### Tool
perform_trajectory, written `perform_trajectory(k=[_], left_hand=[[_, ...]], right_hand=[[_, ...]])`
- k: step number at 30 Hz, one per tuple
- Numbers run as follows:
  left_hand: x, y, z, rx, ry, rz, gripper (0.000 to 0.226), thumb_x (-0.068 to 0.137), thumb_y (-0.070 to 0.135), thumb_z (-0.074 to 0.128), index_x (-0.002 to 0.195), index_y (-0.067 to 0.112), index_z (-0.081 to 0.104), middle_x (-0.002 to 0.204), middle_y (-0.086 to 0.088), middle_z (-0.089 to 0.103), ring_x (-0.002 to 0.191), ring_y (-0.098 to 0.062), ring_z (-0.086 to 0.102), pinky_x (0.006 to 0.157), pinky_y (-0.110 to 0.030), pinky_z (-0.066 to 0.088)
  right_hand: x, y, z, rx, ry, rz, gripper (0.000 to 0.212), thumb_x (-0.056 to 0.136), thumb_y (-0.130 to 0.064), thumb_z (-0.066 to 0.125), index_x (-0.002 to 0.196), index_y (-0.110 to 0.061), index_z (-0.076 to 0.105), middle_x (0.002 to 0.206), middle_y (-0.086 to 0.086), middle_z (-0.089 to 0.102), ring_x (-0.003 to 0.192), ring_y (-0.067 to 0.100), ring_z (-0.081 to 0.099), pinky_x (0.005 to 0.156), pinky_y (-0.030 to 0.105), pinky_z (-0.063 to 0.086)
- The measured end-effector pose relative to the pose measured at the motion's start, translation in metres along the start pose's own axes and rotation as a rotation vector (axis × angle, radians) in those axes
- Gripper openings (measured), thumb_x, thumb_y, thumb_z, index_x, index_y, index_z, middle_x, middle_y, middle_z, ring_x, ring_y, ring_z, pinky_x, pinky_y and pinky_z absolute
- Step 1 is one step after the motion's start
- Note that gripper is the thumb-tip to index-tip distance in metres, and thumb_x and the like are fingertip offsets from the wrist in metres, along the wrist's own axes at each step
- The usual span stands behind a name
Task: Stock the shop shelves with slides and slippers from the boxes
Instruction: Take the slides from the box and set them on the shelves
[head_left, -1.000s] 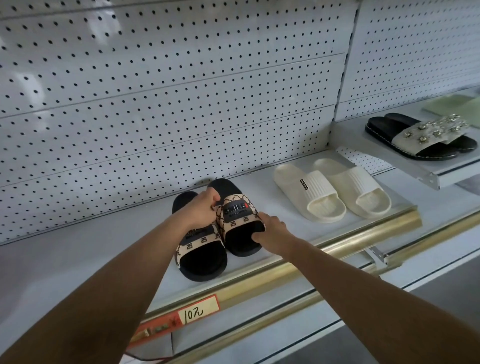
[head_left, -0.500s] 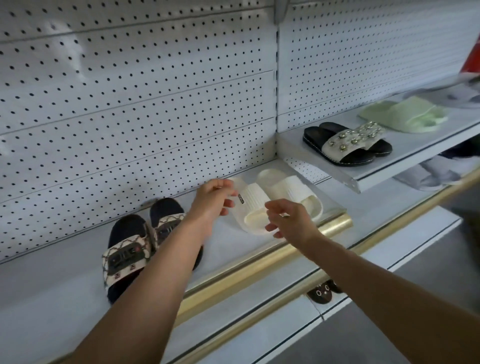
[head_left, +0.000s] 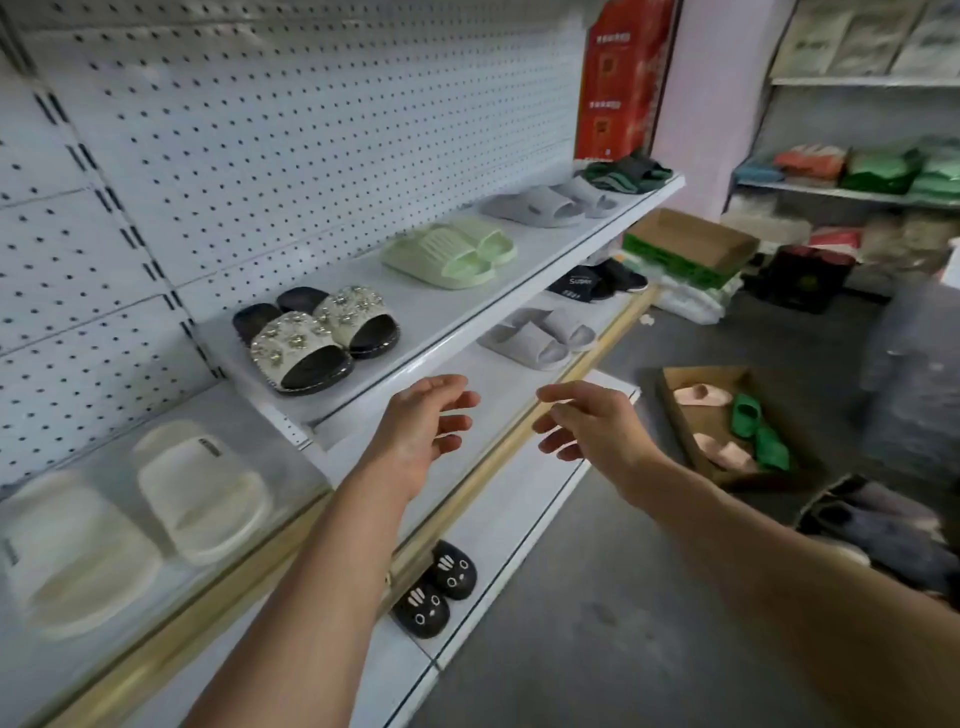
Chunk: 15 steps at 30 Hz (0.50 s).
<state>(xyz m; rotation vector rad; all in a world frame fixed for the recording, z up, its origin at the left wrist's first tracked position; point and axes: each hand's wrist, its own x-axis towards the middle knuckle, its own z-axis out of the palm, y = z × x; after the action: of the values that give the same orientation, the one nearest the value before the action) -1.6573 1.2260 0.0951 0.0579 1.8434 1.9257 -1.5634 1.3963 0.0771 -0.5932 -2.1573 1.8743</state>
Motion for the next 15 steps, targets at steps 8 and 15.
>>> perform_trajectory(k=[8, 15], left_hand=[[0.079, -0.018, 0.176, 0.012, -0.235, -0.108, 0.007, 0.093, 0.017, 0.058, 0.096, 0.017, 0.065, 0.083, -0.001, 0.071, 0.06, -0.013, 0.056, 0.055, -0.024, 0.04], [0.195, -0.024, 0.298, 0.079, -0.343, -0.187, 0.003, 0.093, 0.022, 0.06, 0.092, 0.021, 0.064, 0.08, 0.004, 0.07, 0.061, -0.01, 0.056, 0.057, -0.023, 0.04]], right_hand=[[0.05, 0.049, -0.165, 0.107, 0.308, 0.105, 0.024, 0.096, -0.004, 0.048, 0.101, -0.016, 0.068, 0.074, 0.004, 0.072, 0.059, 0.018, 0.066, 0.054, 0.025, 0.047], [0.146, 0.094, -0.273, 0.204, 0.528, 0.169, 0.019, 0.097, -0.008, 0.05, 0.097, -0.017, 0.067, 0.069, 0.004, 0.069, 0.048, 0.013, 0.061, 0.055, 0.026, 0.048]])
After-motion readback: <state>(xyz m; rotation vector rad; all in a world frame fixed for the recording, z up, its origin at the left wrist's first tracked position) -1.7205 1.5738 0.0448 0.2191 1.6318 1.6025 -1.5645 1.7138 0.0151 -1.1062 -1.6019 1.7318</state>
